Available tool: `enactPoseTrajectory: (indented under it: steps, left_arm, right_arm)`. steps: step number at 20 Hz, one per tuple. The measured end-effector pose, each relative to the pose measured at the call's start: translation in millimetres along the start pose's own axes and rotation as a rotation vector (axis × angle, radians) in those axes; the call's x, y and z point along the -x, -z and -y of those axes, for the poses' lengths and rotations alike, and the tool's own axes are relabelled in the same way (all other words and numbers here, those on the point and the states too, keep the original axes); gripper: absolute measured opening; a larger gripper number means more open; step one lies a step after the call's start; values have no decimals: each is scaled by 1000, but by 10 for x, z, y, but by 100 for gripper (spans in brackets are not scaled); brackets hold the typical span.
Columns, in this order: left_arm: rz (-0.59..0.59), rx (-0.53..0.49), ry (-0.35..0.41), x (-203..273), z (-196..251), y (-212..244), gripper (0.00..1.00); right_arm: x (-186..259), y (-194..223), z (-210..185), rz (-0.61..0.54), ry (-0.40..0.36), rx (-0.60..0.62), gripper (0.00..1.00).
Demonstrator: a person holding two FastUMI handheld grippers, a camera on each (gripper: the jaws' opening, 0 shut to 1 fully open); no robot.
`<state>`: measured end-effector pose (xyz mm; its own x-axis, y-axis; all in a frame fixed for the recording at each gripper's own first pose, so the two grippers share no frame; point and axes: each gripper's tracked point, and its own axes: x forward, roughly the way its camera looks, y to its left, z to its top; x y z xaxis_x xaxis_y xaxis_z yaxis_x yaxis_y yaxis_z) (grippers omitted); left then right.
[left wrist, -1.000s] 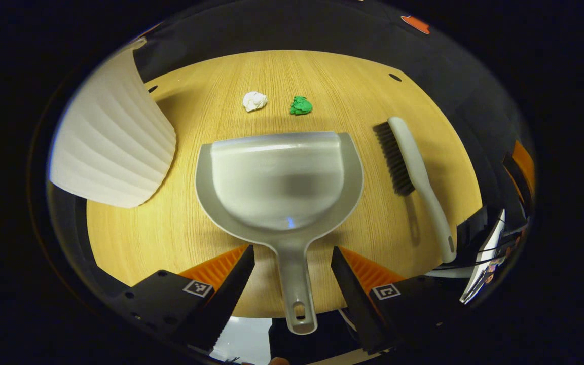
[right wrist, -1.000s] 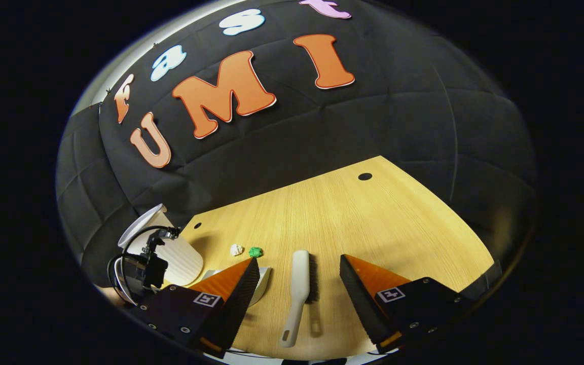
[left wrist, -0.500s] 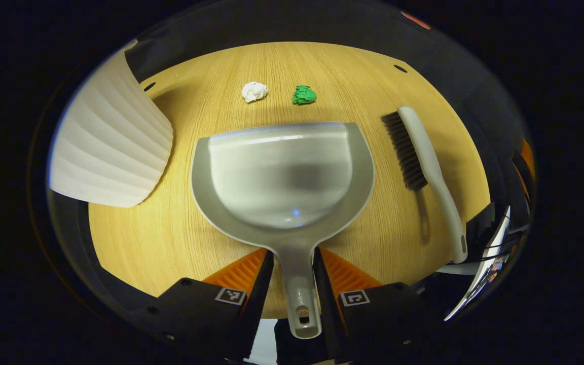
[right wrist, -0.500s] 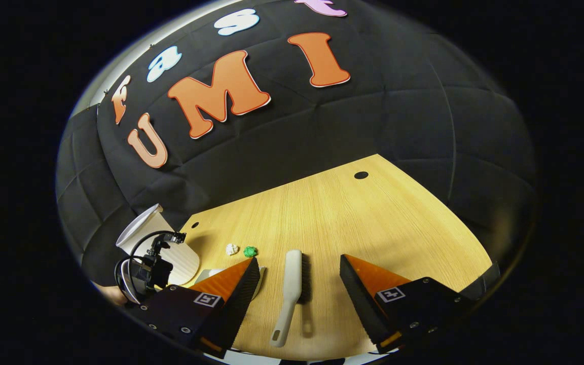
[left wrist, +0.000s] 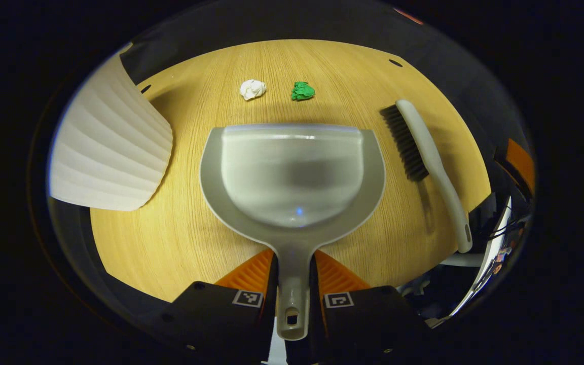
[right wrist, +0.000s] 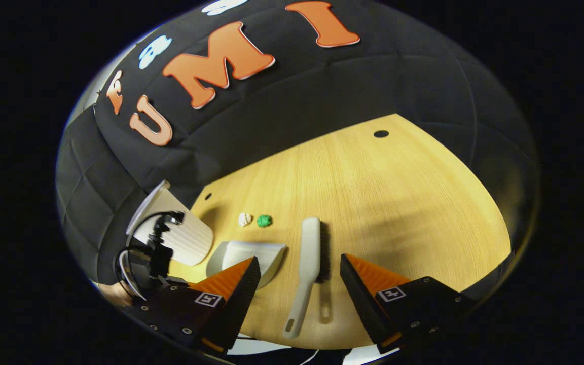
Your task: Pick up the small broom and dustpan from the desktop, sweep the trash into the dustpan with the broom, and then empty the trash into the garbage bin.
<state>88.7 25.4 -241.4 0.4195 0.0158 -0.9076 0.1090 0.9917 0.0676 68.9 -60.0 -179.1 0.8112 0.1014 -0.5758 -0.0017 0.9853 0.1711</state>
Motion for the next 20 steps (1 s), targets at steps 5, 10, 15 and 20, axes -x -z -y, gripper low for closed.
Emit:
enactPoseTrajectory:
  steps: [5, 10, 15, 20]
  left_arm:
    - [21, -4, 11, -39, -101, -53, 30]
    - [34, -23, 21, -38, -99, -43, 29]
    - [48, -45, 37, -73, -129, -81, 30]
    - [54, -56, 50, -99, -130, -105, 29]
  right_arm:
    - [-284, 527, 20, -238, 46, 109, 95]
    - [-558, 799, 108, -338, 110, 177, 95]
    - [-615, 956, 198, -419, 159, 206, 73]
    - [-630, 1010, 235, -454, 190, 236, 29]
